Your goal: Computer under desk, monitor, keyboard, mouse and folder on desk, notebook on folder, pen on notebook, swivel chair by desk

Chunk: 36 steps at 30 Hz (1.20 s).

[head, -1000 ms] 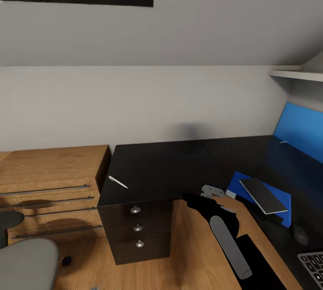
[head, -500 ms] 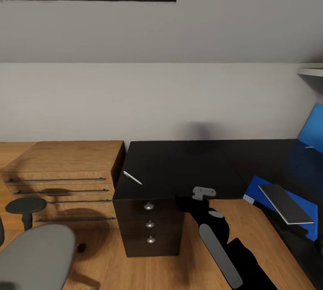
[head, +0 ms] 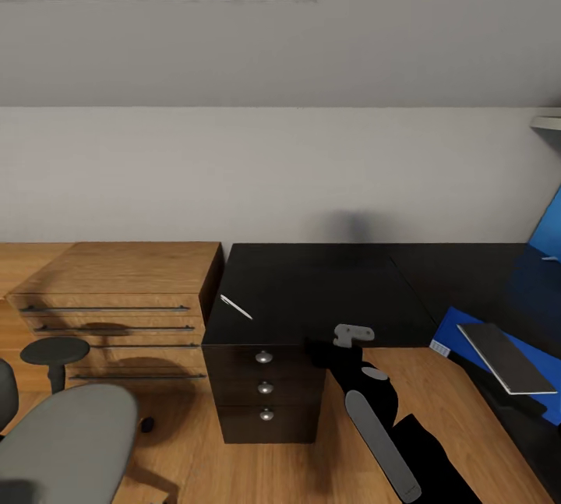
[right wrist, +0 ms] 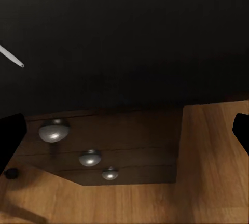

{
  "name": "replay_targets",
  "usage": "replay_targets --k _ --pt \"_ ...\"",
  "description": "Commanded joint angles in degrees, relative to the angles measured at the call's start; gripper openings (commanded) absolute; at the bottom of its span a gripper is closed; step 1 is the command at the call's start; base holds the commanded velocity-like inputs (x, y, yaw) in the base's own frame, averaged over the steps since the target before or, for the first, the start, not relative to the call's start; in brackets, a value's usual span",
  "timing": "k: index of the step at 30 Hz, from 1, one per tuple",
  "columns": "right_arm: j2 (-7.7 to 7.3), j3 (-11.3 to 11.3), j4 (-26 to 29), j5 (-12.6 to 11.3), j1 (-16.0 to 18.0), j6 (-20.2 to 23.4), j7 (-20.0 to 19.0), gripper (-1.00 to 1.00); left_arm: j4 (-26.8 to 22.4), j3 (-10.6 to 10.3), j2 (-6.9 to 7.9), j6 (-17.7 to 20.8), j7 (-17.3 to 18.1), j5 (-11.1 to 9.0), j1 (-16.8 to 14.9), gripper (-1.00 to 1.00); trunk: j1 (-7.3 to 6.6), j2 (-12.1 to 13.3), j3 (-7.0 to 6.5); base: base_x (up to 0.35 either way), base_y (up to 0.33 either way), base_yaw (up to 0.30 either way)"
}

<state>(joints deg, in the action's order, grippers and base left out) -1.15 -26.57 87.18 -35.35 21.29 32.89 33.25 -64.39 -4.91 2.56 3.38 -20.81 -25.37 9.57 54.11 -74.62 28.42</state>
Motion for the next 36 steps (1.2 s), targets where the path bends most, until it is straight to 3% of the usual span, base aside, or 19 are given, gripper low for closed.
replay_targets --k 1,13,26,36 --pt "-0.04 -0.14 0.08 -0.51 0.07 0.07 0.58 1.00 -0.14 -0.19 0.07 0.22 -0.45 -0.30 0.01 1.00 0.00 -0.04 0.05 0.000 0.000 0.000" --pt "-0.01 -0.15 0.01 -0.43 0.07 0.00 0.60 1.00 0.20 -0.19 0.07 0.22 -0.46 -0.29 0.01 1.00 0.00 -0.04 0.05 0.000 0.000 0.044" --pt "-0.07 -0.15 -0.03 -0.34 0.07 -0.02 0.59 1.00 0.99 -0.18 -0.01 0.22 -0.46 -0.30 0.01 1.00 0.00 -0.04 0.05 0.009 0.000 0.255" --pt "-0.15 -0.15 -0.08 -0.48 0.07 0.07 0.54 1.00 1.11 -0.18 -0.01 0.22 -0.46 -0.36 0.01 1.00 0.00 -0.04 0.05 0.246 0.000 0.274"
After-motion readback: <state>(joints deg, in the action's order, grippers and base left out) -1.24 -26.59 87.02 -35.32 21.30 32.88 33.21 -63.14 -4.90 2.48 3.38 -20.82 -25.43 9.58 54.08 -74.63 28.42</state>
